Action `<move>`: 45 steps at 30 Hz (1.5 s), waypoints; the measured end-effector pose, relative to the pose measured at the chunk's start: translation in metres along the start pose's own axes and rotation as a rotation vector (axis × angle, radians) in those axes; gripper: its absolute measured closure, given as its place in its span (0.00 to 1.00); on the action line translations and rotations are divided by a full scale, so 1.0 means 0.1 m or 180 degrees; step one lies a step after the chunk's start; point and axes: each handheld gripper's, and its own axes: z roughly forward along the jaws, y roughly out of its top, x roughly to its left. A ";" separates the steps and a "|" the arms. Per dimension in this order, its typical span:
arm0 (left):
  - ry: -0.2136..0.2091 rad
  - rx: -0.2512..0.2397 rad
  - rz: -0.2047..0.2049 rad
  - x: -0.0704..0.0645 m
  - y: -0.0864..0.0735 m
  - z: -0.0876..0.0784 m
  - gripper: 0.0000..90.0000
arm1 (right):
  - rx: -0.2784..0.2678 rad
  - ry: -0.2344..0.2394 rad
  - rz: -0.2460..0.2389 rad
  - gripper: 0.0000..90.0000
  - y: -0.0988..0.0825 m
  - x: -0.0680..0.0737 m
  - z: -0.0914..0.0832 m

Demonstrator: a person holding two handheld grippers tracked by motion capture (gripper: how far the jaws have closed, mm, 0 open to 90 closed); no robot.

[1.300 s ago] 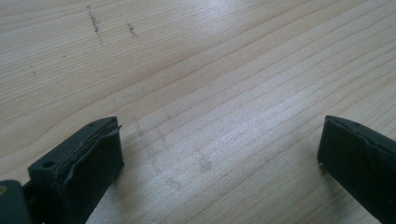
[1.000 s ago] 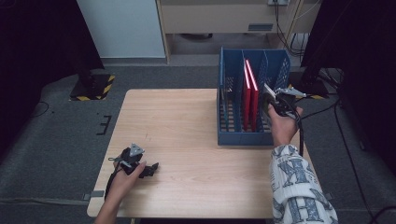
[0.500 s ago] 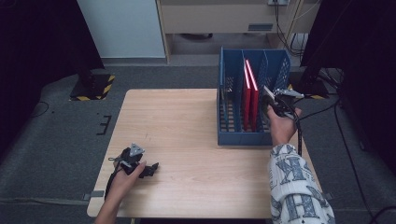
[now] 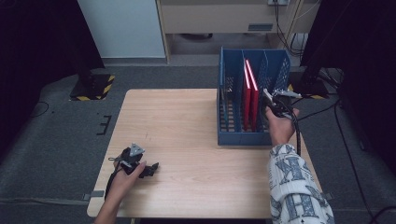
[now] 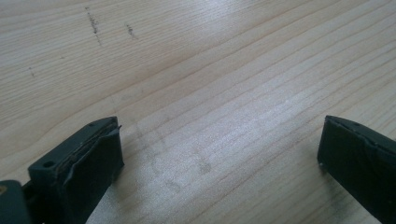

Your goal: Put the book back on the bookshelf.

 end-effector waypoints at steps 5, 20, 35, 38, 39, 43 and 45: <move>0.0000 0.0000 0.0000 0.00 0.00 0.00 0.00 | 0.0066 -0.0001 -0.0059 0.83 -0.02 0.02 -0.02; 0.0000 0.0000 0.0000 0.00 0.00 0.00 0.00 | 0.0159 -0.0017 -0.0135 0.83 -0.14 0.05 -0.09; -0.0001 -0.0001 0.0000 0.00 0.00 0.00 0.00 | 0.0240 0.0018 -0.0063 0.82 -0.24 0.04 -0.08; -0.0002 -0.0001 0.0001 0.00 0.00 0.00 0.00 | 0.0243 0.0021 -0.0052 0.82 -0.25 0.04 -0.07; -0.0002 0.0000 0.0002 0.00 0.00 0.00 0.00 | 0.0249 0.0023 -0.0032 0.82 -0.26 0.03 -0.07; -0.0003 -0.0001 0.0003 0.00 0.00 0.00 0.00 | 0.0242 0.0033 -0.0027 0.81 -0.27 0.03 -0.07; -0.0003 0.0000 0.0003 0.00 0.00 0.00 0.00 | 0.0217 0.0051 -0.0030 0.79 -0.27 0.03 -0.07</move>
